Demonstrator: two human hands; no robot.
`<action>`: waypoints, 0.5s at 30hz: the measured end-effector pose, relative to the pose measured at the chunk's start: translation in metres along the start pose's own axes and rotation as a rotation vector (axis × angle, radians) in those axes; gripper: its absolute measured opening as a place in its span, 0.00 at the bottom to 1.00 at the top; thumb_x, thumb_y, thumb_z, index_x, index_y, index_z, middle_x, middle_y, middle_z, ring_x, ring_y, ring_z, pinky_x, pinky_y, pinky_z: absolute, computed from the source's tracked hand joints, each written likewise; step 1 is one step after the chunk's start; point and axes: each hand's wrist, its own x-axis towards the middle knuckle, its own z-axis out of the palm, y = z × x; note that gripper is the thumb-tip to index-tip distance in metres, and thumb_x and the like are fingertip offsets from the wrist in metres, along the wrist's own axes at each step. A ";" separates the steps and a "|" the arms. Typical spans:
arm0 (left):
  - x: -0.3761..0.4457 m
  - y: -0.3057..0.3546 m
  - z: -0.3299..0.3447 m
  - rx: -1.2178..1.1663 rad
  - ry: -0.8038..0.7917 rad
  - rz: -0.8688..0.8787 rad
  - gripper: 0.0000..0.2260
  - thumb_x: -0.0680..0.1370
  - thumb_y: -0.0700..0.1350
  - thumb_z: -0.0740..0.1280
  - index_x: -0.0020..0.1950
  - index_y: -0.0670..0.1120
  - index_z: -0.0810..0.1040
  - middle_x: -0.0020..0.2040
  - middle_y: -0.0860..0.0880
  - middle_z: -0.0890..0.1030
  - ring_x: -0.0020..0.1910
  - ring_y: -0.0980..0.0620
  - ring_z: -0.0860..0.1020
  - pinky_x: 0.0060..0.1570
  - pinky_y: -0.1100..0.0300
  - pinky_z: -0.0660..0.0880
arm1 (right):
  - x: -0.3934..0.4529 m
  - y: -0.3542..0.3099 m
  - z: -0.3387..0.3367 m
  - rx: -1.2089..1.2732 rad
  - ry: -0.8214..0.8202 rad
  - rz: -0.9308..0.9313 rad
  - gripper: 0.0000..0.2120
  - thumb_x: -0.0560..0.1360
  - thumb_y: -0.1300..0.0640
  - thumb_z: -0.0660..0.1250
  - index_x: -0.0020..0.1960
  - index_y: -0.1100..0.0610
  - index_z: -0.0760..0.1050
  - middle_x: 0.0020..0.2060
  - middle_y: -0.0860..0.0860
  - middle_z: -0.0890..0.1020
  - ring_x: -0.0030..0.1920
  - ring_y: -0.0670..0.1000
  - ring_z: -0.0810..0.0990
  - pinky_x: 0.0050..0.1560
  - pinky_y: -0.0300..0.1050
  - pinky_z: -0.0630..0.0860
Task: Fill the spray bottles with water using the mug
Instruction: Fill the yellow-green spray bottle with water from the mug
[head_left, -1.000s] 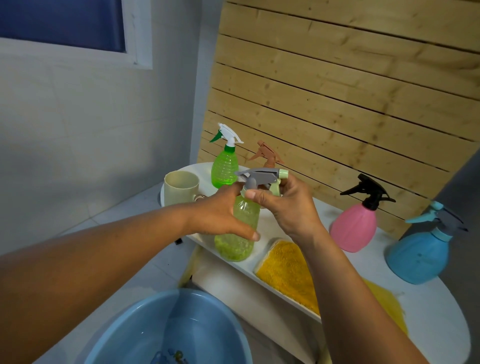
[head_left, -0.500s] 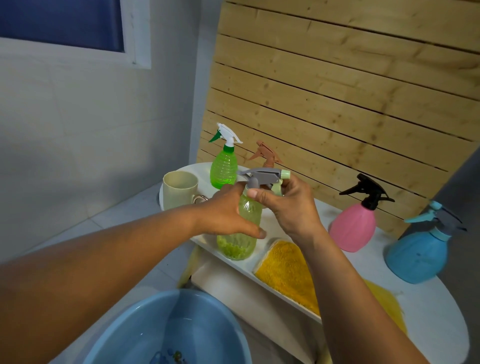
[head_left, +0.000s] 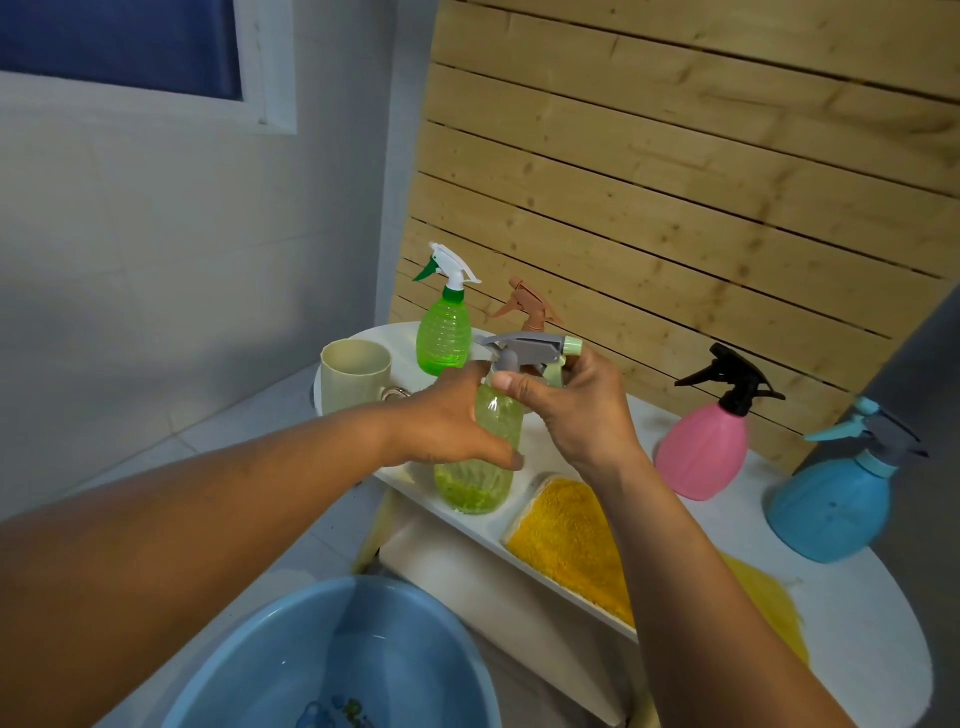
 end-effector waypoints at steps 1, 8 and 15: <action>0.000 -0.001 -0.003 -0.083 -0.084 0.013 0.37 0.72 0.44 0.81 0.76 0.53 0.66 0.67 0.50 0.78 0.64 0.53 0.79 0.62 0.54 0.81 | 0.000 0.000 0.000 -0.007 0.003 0.000 0.16 0.68 0.64 0.81 0.53 0.55 0.83 0.43 0.47 0.87 0.44 0.47 0.84 0.46 0.45 0.80; 0.006 -0.002 0.000 0.178 0.129 0.018 0.38 0.63 0.57 0.86 0.67 0.52 0.72 0.58 0.55 0.80 0.57 0.51 0.80 0.55 0.52 0.80 | 0.000 0.002 0.002 -0.104 0.088 0.031 0.18 0.65 0.57 0.83 0.53 0.51 0.83 0.46 0.48 0.87 0.48 0.50 0.86 0.54 0.56 0.83; 0.003 -0.003 0.011 0.095 0.110 -0.023 0.46 0.66 0.58 0.83 0.76 0.54 0.61 0.69 0.51 0.70 0.66 0.50 0.72 0.59 0.56 0.75 | -0.004 -0.002 0.005 -0.210 0.136 0.046 0.22 0.63 0.48 0.84 0.54 0.48 0.81 0.46 0.43 0.86 0.47 0.46 0.85 0.53 0.56 0.82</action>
